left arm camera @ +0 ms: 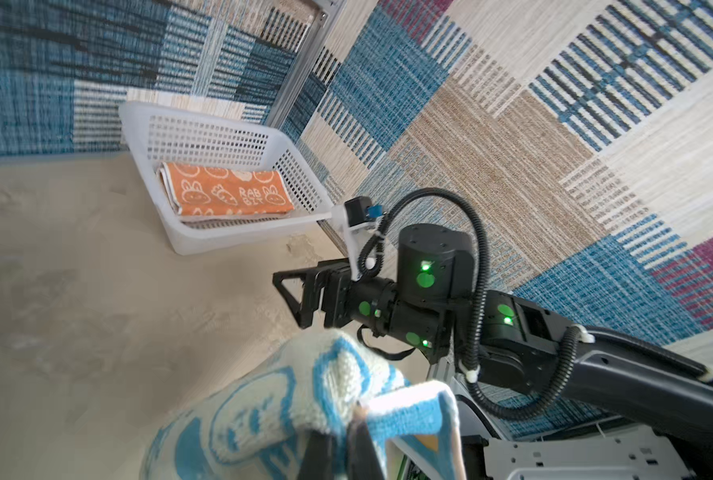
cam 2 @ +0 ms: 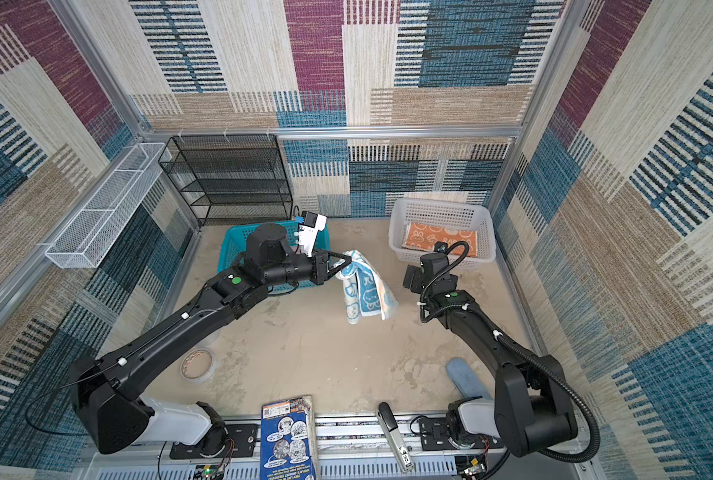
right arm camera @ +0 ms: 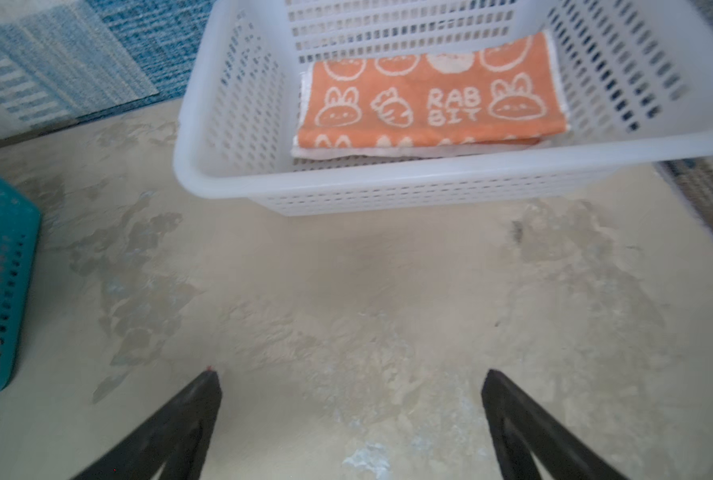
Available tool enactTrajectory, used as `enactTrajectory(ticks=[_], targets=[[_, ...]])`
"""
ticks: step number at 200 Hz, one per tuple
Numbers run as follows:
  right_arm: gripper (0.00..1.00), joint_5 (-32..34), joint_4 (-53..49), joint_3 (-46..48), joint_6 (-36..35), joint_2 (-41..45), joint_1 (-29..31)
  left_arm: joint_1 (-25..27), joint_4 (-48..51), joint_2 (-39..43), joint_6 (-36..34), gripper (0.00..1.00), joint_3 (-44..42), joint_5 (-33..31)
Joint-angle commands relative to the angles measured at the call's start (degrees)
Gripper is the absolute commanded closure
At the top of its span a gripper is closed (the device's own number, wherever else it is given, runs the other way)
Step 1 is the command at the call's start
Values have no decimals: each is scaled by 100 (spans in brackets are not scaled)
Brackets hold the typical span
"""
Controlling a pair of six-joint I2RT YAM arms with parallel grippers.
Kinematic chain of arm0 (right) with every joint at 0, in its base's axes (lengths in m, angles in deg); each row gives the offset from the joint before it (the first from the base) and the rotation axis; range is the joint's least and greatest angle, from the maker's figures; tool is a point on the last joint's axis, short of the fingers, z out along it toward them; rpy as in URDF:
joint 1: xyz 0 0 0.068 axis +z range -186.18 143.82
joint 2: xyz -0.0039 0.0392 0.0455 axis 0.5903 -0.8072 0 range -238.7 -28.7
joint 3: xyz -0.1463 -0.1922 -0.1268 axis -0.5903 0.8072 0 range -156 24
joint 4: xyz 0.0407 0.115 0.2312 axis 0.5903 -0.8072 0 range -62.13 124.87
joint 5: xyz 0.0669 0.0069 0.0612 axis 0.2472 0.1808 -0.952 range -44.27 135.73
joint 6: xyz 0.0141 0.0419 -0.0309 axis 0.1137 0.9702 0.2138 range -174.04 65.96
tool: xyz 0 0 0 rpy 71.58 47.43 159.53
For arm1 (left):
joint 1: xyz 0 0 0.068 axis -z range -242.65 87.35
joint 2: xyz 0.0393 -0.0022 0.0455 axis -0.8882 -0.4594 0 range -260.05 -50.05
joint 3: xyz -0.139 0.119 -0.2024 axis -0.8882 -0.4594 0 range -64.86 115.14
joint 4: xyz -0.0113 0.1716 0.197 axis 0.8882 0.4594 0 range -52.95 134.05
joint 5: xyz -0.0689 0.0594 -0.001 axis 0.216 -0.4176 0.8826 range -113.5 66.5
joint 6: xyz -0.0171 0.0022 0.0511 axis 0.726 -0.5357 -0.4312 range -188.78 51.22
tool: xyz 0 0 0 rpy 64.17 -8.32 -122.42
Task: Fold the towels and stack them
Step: 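Pull the blue-white towel out with the left gripper and drop it on the table, then grasp the blue-white towel's tagged corner with the right gripper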
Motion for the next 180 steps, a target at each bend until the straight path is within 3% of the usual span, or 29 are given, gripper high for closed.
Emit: enactTrajectory(ticks=[1, 37, 74, 81, 93, 108, 129, 155, 180], targets=[[0, 95, -25, 136, -385, 245, -26, -8, -137, -74, 379, 100, -463, -541], [0, -815, 210, 319, -715, 289, -21, -81, 410, -335, 446, 100, -1201, -1474], [0, -1003, 233, 269, -1007, -1, 110, -90, 1302, -570, 417, 100, -1408, -2397], [0, -1002, 241, 260, -1049, -47, 146, -90, 1413, -564, 387, 89, -1453, -2529], [0, -1061, 269, 234, -1116, -105, 170, -90, 1557, -499, 301, 60, -1524, -2708], [0, -1137, 326, 218, -1120, -156, 181, -90, 1759, -394, 165, 43, -1546, -2905], [0, -1166, 375, 158, -1068, -266, 194, -82, 1932, -214, -132, 33, -1534, -3098], [0, -1236, 331, 9, -995, -511, 192, -65, 2008, 118, -579, 32, -1481, -3155], [0, -1439, 327, -109, -932, -717, 189, 40, 1860, 331, -1066, 34, -1407, -2790]])
